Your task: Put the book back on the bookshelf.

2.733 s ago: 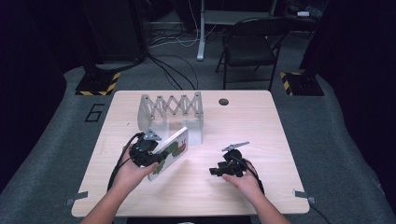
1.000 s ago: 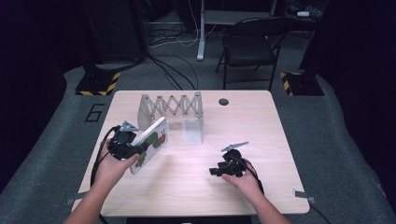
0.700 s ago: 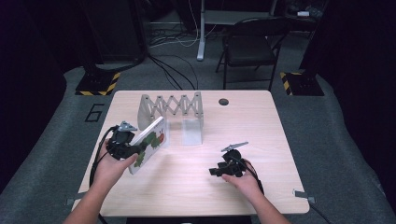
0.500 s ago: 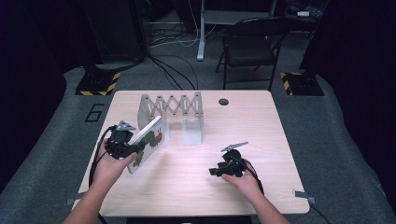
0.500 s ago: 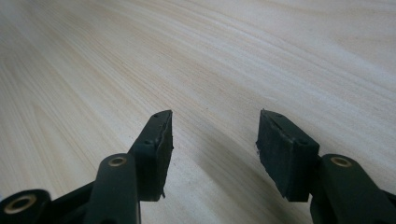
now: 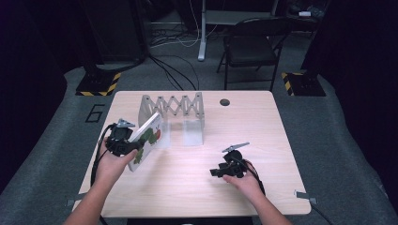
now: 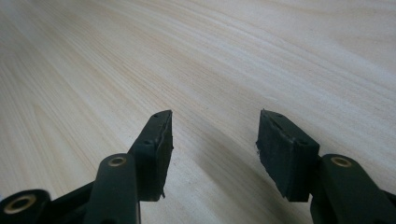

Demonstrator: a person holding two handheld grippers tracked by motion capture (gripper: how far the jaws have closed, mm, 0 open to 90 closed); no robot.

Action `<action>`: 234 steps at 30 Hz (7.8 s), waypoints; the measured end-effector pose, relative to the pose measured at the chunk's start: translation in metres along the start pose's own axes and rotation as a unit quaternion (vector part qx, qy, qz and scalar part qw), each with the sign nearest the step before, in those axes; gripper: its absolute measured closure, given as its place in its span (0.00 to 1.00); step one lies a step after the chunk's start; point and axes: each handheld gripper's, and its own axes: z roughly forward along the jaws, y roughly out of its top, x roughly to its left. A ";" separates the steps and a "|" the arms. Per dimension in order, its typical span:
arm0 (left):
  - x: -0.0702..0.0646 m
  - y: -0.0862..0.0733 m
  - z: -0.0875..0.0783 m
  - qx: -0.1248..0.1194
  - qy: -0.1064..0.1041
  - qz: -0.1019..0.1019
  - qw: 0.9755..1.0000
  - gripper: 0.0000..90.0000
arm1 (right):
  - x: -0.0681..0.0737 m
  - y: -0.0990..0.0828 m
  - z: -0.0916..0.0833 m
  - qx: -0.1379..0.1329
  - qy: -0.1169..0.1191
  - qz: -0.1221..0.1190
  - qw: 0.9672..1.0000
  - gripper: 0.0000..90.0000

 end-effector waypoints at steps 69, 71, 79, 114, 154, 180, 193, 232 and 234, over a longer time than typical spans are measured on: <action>-0.001 0.035 0.074 0.002 0.097 -0.067 0.993 0.84 | 0.000 0.001 0.000 0.004 0.004 -0.007 1.000 0.50; -0.001 0.035 0.076 0.003 0.096 -0.069 0.993 0.84 | 0.000 0.001 0.000 0.005 0.004 -0.003 1.000 0.50; -0.004 0.036 0.084 -0.001 0.104 -0.074 0.992 0.84 | 0.001 0.001 0.000 0.004 0.004 -0.001 1.000 0.50; -0.013 0.032 0.107 0.028 0.102 -0.085 0.991 0.82 | 0.001 0.001 0.002 0.003 0.004 -0.006 1.000 0.50; -0.008 0.039 0.096 0.017 0.098 -0.095 0.990 0.75 | 0.002 0.001 0.002 0.010 0.006 -0.012 1.000 0.50; -0.009 0.045 0.077 -0.014 0.102 -0.083 0.991 0.66 | 0.001 0.000 0.003 0.013 0.006 -0.013 1.000 0.50; -0.014 0.049 0.069 -0.031 0.101 -0.071 0.992 0.63 | 0.001 0.000 0.004 0.012 0.006 -0.012 1.000 0.50; -0.030 0.044 0.021 -0.039 0.031 -0.011 0.999 0.59 | 0.001 0.000 0.002 0.007 0.004 -0.009 1.000 0.49; -0.031 0.043 0.017 -0.039 0.020 -0.012 0.999 0.59 | 0.000 0.000 0.002 0.007 0.003 -0.009 1.000 0.49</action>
